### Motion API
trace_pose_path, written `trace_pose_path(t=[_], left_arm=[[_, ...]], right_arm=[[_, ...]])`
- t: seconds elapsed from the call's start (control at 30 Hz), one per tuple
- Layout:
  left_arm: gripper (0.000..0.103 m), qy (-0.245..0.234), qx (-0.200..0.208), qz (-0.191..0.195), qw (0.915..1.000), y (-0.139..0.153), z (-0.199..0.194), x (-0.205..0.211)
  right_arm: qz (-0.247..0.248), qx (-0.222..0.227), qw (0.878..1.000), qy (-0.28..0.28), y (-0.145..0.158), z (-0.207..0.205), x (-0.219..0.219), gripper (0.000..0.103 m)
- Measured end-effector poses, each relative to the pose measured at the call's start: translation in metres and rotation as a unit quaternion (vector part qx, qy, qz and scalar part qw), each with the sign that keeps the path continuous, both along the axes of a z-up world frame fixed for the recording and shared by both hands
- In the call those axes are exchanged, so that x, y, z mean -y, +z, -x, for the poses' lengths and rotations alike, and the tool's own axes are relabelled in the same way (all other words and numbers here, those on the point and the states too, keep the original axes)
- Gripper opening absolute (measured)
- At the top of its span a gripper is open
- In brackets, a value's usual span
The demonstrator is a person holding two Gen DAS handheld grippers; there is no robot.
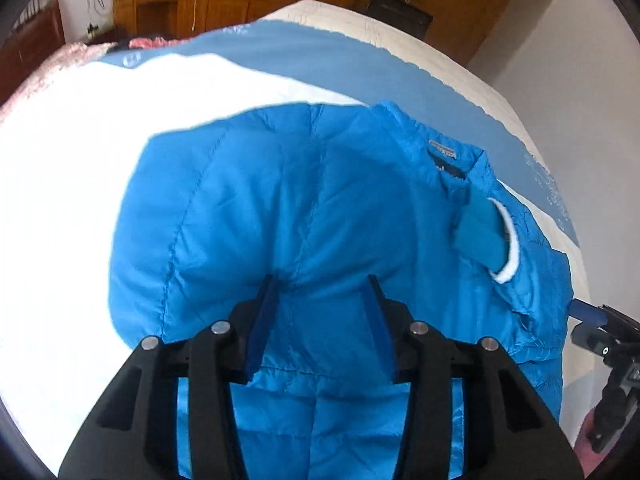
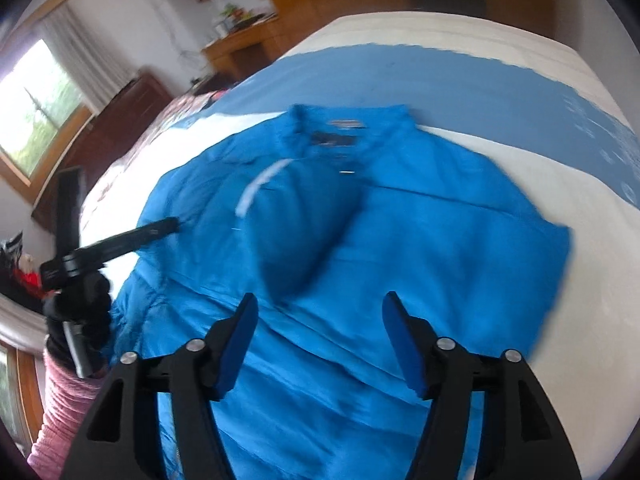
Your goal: Fold large clothes
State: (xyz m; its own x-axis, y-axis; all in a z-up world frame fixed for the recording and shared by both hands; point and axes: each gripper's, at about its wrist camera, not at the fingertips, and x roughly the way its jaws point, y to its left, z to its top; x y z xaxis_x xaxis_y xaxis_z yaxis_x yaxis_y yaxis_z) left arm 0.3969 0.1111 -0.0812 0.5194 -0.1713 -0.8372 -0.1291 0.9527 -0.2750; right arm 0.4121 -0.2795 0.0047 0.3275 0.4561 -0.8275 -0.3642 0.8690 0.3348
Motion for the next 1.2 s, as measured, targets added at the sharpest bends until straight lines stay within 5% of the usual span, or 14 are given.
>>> trace_pose_path(t=[0.17, 0.27, 0.37, 0.57, 0.67, 0.73, 0.8, 0.87, 1.13, 1.2], left_arm=[[0.043, -0.009, 0.012, -0.015, 0.9998, -0.007, -0.002, 0.006], [0.043, -0.011, 0.019, -0.017, 0.9996, -0.004, 0.002, 0.007], [0.043, -0.014, 0.024, -0.017, 0.9995, -0.003, 0.003, 0.005], [0.043, -0.017, 0.027, -0.010, 0.9994, -0.003, 0.006, 0.003], [0.043, -0.018, 0.027, -0.017, 0.9993, -0.004, 0.006, 0.004], [0.043, -0.017, 0.027, -0.018, 0.9993, -0.004, 0.006, 0.005], [0.044, -0.017, 0.027, -0.018, 0.9993, -0.004, 0.006, 0.005], [0.044, -0.017, 0.027, -0.018, 0.9993, -0.004, 0.006, 0.005], [0.045, -0.016, 0.028, -0.023, 0.9992, -0.005, 0.007, 0.007], [0.045, -0.016, 0.029, -0.023, 0.9992, -0.005, 0.006, 0.007]], right_arm=[[0.033, -0.015, 0.999, 0.004, -0.019, -0.019, -0.037, 0.066], [0.044, -0.015, 0.999, 0.002, -0.028, -0.026, -0.046, 0.030], [0.034, -0.008, 0.999, -0.013, -0.030, -0.022, -0.035, 0.018], [-0.038, -0.044, 0.997, -0.050, -0.033, -0.013, 0.014, 0.015], [-0.054, -0.053, 0.994, -0.075, -0.035, -0.004, 0.046, 0.022], [-0.061, -0.038, 0.994, -0.087, -0.030, 0.004, 0.066, 0.040], [-0.090, -0.024, 0.991, -0.101, -0.023, 0.011, 0.091, 0.070], [-0.118, -0.022, 0.988, -0.098, -0.019, 0.013, 0.106, 0.078], [-0.143, -0.079, 0.979, -0.120, -0.047, -0.024, 0.116, 0.079], [-0.133, -0.085, 0.980, -0.123, -0.054, -0.031, 0.107, 0.070]])
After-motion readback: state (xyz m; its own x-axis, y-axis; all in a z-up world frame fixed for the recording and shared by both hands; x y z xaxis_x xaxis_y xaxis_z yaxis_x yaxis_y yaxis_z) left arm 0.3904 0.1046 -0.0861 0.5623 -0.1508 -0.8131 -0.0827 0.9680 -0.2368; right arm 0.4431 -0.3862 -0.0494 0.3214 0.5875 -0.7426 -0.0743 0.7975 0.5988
